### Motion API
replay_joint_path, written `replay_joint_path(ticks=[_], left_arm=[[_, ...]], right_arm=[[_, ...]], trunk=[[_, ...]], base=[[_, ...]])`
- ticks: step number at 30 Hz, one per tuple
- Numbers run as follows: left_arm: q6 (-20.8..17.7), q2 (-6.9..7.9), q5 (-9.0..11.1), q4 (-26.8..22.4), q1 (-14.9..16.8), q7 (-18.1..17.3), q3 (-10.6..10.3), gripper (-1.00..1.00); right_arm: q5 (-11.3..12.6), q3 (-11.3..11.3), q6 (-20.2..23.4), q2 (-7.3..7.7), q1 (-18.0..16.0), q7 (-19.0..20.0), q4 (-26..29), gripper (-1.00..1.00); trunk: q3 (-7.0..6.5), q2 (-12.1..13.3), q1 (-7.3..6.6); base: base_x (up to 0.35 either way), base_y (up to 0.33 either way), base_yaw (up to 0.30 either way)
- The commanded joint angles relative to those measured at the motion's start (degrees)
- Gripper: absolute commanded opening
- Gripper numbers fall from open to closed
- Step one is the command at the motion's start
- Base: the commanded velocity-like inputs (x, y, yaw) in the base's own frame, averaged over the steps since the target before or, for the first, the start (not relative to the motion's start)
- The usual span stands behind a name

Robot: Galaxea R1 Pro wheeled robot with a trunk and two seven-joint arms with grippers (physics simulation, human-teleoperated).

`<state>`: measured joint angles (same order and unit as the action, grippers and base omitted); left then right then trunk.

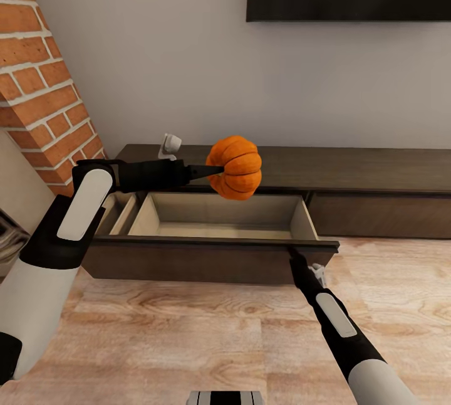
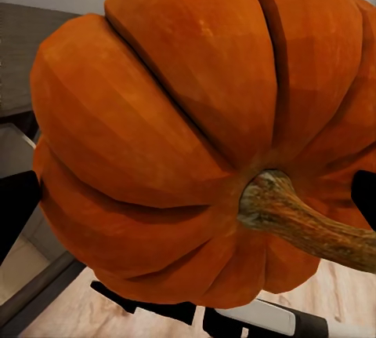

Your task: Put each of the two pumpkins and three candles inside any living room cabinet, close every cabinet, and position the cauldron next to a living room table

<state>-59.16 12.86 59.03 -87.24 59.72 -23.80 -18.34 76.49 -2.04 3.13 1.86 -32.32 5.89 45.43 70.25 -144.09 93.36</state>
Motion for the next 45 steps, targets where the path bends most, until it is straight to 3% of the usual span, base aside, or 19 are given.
replay_joint_path(ticks=[1,6,10,15,19,45], left_arm=[[-0.1,0.03,-0.2,0.0,0.0,-0.5,0.0,-1.00],[-0.1,0.05,-0.3,0.0,0.0,-0.5,0.0,-1.00],[-0.1,0.06,-0.2,0.0,0.0,-0.5,0.0,-1.00],[-0.1,0.06,-0.3,0.0,0.0,-0.5,0.0,-1.00],[-0.1,0.06,-0.3,0.0,0.0,-0.5,0.0,-1.00],[-0.1,0.04,-0.9,0.1,0.0,0.6,-0.1,-1.00]], right_arm=[[0.6,-0.2,0.1,0.06,0.0,-0.4,0.0,1.00],[0.6,-0.3,1.4,0.17,0.0,-9.1,1.4,1.00],[-0.8,-0.1,1.5,0.12,0.0,-11.4,4.6,1.00],[-4.3,-0.1,1.9,0.06,0.0,-11.7,5.4,1.00],[-5.2,-0.1,1.5,-0.11,0.0,-11.7,5.6,1.00],[-5.5,-0.1,1.9,-0.12,0.6,-9.4,7.2,1.00]], trunk=[[0.04,0.0,-0.01],[0.04,0.0,-0.01],[0.04,0.0,-0.01],[0.04,0.0,-0.01],[0.04,0.0,-0.01],[0.04,0.0,-0.01]], base=[[0.000,0.000,0.000],[0.000,0.000,0.000],[0.000,0.000,0.000],[0.000,0.000,0.000],[0.000,0.000,0.000],[0.000,0.000,0.000]])
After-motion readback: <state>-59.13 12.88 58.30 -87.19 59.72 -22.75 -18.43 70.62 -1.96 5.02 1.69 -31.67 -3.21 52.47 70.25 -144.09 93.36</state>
